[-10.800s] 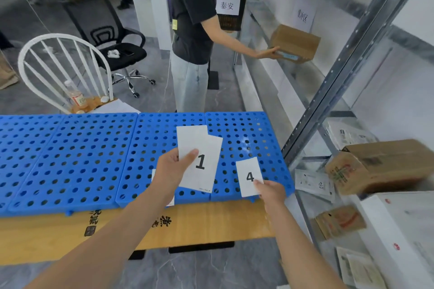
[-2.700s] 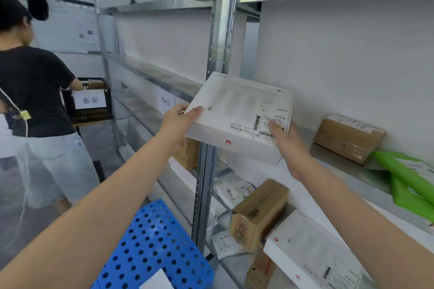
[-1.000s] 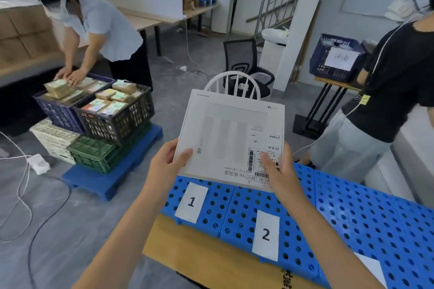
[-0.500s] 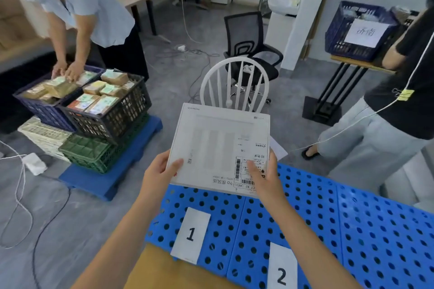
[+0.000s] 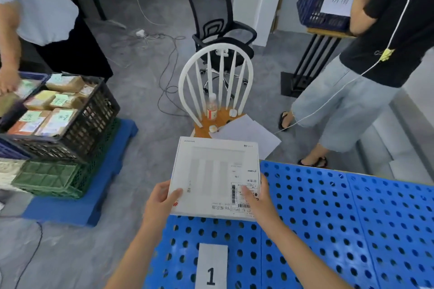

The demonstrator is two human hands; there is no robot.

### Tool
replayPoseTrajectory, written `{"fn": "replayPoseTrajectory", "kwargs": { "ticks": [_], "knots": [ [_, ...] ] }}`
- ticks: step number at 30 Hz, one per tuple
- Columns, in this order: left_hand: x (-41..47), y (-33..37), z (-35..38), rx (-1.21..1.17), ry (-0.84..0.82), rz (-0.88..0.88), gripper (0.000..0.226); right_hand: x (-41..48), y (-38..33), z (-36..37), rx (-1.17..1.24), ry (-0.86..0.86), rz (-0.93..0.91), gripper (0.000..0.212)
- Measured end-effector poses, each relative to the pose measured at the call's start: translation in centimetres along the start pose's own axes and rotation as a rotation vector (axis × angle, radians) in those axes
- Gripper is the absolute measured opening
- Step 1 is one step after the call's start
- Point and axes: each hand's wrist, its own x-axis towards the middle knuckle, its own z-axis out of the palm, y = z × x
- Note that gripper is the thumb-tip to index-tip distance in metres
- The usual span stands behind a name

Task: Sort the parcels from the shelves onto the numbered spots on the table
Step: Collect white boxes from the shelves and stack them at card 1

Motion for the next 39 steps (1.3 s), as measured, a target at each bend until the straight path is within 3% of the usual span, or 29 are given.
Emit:
{"fn": "replayPoseTrajectory", "kwargs": {
  "ticks": [17,24,28,32,39],
  "knots": [
    [6.0,-0.7,0.2,0.118,-0.043,-0.077,0.015,2.0,1.7,1.2,-0.042,0.048,0.116,0.061],
    [5.2,1.1,0.6,0.201,0.02,-0.076,0.034,1.5,0.9,0.8,-0.187,0.079,0.097,0.06],
    [4.6,5.5,1.9,0.444,0.082,0.172,0.05,0.4,-2.2,-1.5,-0.243,0.282,0.066,0.059],
    [2.7,10.8,6.1,0.633,-0.094,0.612,0.047,-1.9,-7.2,-6.5,-0.379,0.381,-0.057,0.055],
    [-8.5,18.2,19.4,0.988,-0.378,1.092,0.05,-10.0,-12.9,-18.0,-0.751,0.577,-0.198,0.051]
  ]
}}
